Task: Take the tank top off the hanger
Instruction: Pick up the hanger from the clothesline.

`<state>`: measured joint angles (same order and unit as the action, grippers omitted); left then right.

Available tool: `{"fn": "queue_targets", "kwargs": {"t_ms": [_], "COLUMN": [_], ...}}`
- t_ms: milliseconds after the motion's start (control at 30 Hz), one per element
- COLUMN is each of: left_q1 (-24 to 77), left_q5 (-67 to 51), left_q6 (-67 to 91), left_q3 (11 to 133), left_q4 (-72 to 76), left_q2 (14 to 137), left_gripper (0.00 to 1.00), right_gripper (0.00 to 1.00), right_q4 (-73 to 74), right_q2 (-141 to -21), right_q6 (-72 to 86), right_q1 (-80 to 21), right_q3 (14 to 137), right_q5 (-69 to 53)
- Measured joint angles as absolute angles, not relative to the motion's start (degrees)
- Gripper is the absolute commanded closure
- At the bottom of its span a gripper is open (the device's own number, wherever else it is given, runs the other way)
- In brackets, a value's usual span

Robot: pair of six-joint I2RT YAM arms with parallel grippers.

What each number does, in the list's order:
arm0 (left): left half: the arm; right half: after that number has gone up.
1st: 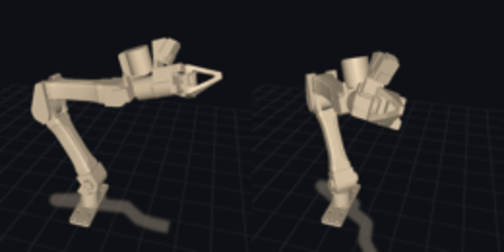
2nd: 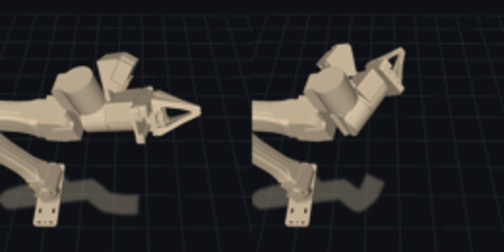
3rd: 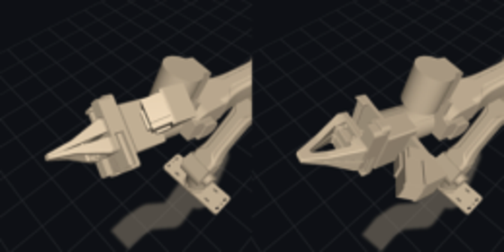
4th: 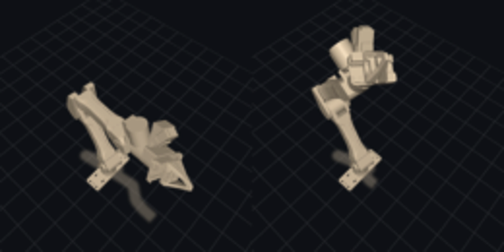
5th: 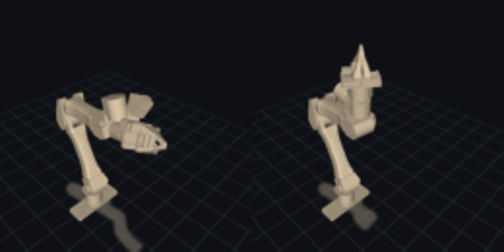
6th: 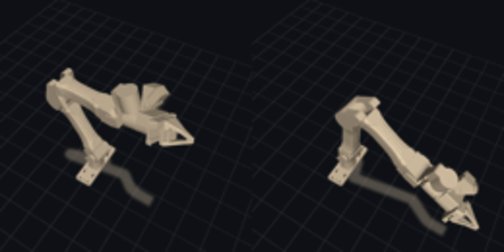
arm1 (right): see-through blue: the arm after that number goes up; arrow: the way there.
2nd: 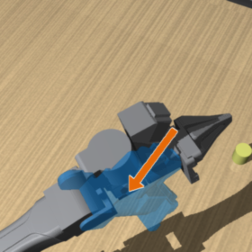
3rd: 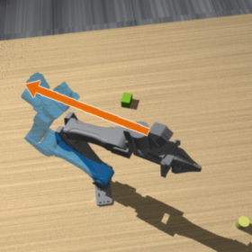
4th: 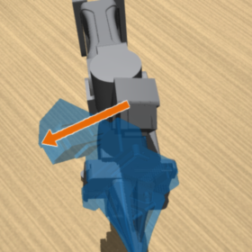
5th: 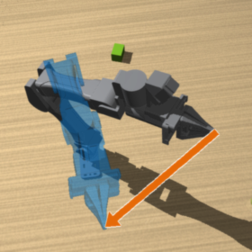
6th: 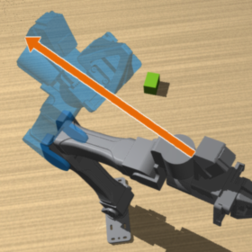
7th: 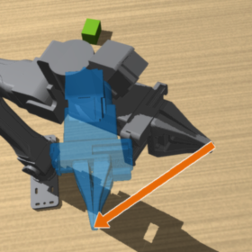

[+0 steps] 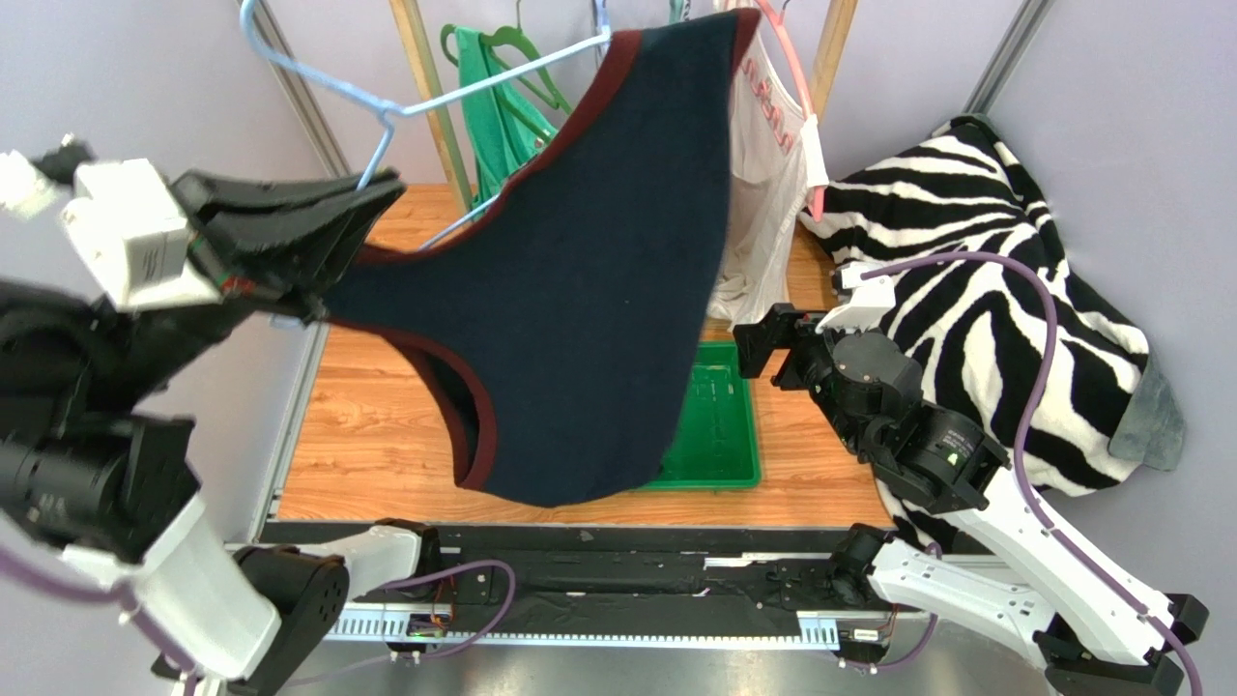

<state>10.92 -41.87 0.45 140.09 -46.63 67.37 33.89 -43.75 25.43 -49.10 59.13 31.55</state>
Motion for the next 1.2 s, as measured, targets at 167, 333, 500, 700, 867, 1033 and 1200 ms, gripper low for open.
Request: {"fn": "queue_targets", "kwargs": {"t_ms": [167, 333, 500, 700, 867, 1033, 1200], "left_q1": [10.9, 10.9, 10.9, 10.9, 11.1, 11.5, 12.3], "left_q5": [-43.9, -44.3, -45.2, -48.0, -49.4, -49.4, -48.2], "left_q6": [1.7, 1.6, -0.5, -5.4, -7.7, -8.6, -9.8], "left_q3": [140.7, 140.5, 137.3, 130.1, 118.2, 105.9, 98.5], "left_q4": [-39.0, -32.6, -31.1, -35.7, -39.7, -42.0, -42.4], "left_q2": [72.9, 76.7, 77.5, 73.4, 65.2, 58.0, 56.1], "left_gripper": [1.00, 1.00, 1.00, 1.00, 1.00, 1.00, 1.00], "right_gripper": [0.17, 0.17, 0.17, 0.05, 0.02, 0.01, 0.00], "right_q4": [33.4, 33.1, 33.1, 31.9, 29.7, 25.6, 19.9], "right_q2": [-43.3, -43.2, -42.6, -42.1, -42.1, -43.1, -45.8], "right_q6": [25.4, 25.4, 25.0, 24.2, 23.0, 22.6, 22.7], "right_q1": [-49.1, -49.1, -49.1, -49.1, -49.1, -49.1, -49.8], "right_q3": [59.1, 58.9, 58.9, 58.9, 59.4, 62.6, 65.3], "right_q5": [32.0, 32.6, 33.1, 33.1, 31.6, 27.1, 22.4]}}
